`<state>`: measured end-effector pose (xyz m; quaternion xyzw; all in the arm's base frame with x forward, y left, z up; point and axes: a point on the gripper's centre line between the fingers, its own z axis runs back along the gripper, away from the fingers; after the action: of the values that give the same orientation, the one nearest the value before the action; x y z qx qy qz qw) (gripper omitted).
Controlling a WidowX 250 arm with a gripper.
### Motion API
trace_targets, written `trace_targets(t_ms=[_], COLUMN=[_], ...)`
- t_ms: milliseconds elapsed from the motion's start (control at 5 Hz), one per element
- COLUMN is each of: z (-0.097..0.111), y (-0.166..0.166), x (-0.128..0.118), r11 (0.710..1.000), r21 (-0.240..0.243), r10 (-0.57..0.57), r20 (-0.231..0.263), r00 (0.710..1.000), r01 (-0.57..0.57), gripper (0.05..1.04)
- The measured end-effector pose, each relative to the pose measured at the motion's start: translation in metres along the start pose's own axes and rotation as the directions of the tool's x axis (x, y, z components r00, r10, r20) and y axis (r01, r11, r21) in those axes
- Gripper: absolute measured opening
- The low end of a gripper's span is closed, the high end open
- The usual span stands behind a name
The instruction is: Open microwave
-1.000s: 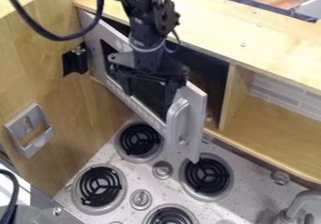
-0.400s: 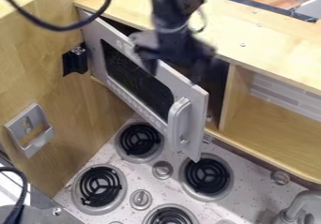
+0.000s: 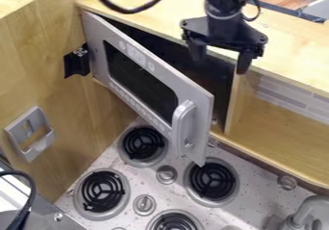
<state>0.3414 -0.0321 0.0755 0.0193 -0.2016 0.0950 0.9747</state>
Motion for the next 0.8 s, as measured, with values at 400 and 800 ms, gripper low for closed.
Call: trace_targets(t_ms=[400, 800], z=[-0.036, -0.047], y=[-0.007, 0.013], x=[-0.007, -0.035], r11=[1.0, 0.998], r21=[-0.007, 0.043], r10=[-0.012, 0.05], r20=[-0.068, -0.122], r00=[0.998, 0.991], r01=[0.011, -0.046], gripper=[0.999, 0.999])
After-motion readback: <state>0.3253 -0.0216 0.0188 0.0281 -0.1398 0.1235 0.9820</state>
